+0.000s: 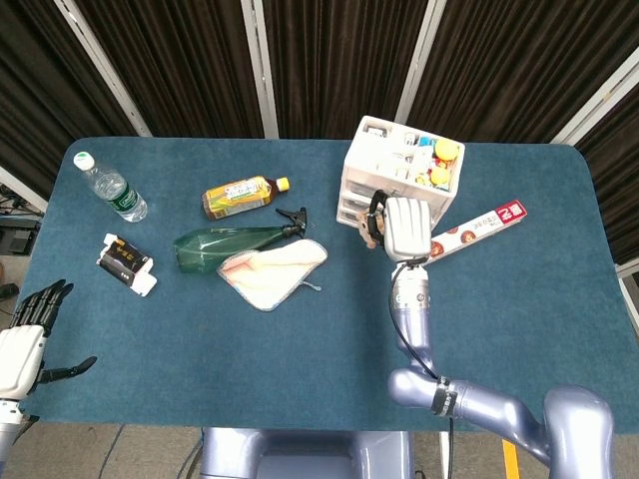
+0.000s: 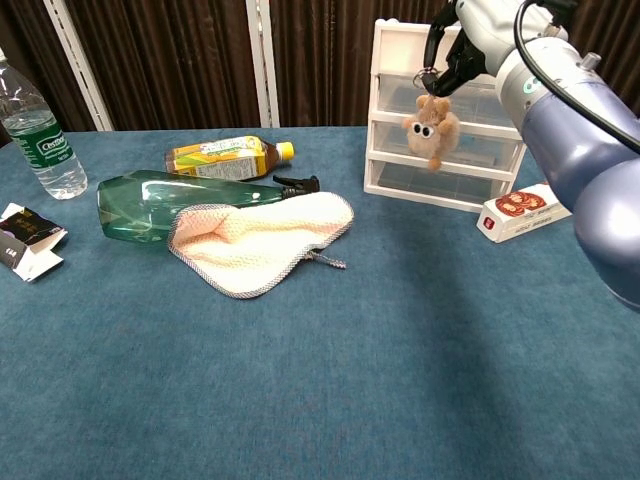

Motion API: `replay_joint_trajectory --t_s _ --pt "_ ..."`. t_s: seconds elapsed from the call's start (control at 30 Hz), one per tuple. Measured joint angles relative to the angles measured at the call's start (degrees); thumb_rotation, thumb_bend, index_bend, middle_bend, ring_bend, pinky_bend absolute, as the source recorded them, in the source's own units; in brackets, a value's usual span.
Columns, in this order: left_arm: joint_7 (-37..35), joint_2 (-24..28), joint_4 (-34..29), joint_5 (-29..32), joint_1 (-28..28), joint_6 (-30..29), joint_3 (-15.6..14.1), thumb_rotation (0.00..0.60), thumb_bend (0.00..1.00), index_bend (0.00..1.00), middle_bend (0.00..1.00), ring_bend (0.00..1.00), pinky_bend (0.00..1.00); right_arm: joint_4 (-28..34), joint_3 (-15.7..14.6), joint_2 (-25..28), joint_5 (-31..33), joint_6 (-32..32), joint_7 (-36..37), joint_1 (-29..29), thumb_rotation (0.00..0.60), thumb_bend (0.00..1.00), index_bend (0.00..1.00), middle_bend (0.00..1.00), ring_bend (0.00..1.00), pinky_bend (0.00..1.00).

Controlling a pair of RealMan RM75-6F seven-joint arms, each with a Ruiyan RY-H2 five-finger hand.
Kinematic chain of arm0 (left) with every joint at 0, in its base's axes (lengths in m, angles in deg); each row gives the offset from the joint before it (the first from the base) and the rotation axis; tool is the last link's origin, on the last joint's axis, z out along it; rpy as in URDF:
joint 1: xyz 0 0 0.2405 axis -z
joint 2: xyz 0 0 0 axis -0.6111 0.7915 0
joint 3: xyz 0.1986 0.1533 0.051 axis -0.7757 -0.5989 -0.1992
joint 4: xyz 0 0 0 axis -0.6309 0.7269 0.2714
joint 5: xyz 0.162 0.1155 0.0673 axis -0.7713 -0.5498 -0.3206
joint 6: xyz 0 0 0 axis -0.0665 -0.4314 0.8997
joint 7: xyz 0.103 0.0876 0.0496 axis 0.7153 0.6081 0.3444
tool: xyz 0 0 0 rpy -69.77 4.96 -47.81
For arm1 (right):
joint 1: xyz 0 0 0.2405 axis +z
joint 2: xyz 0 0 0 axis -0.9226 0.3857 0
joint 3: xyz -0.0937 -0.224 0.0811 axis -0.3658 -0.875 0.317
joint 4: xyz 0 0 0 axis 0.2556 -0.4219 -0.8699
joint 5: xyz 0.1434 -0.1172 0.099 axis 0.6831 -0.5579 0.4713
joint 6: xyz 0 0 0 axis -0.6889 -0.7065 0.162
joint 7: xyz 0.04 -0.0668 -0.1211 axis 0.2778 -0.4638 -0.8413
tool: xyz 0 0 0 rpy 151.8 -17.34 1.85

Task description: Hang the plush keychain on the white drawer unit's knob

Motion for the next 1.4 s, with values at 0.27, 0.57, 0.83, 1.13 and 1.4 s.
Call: replay_joint_trajectory --t_s 0.27,0.57,0.83,1.13,1.4 --pt "-0.1 0.0 -0.1 0.4 0.1 0.2 0.1 0.600 0.10 0.00 0.00 0.00 0.00 -4.5 0.7 -0.8 0.2 -1.0 1.1 1.8 0.600 0.39 0.60 1.00 1.00 0.92" --pt "0.3 0.0 -0.3 0.7 0.2 0.6 0.1 0.600 0.10 0.00 0.00 0.00 0.00 -8.0 1.7 -0.8 1.1 -1.9 2.5 3.2 0.600 0.39 0.60 1.00 1.00 0.92" --pt "0.8 -0.2 -0.4 1.0 0.3 0.8 0.1 0.600 0.10 0.00 0.00 0.00 0.00 -10.3 1.9 -0.9 1.4 -2.2 4.2 3.7 0.600 0.39 0.60 1.00 1.00 0.92" --pt "1.0 -0.2 -0.6 1.0 0.3 0.9 0.0 0.600 0.10 0.00 0.00 0.00 0.00 -12.5 1.9 -0.6 2.1 -2.8 5.1 3.8 0.600 0.38 0.60 1.00 1.00 0.92" --pt "1.3 -0.3 -0.9 0.7 0.3 0.9 -0.1 0.600 0.10 0.00 0.00 0.00 0.00 -13.3 0.9 -1.1 2.8 -2.9 6.6 2.8 0.600 0.38 0.60 1.00 1.00 0.92"
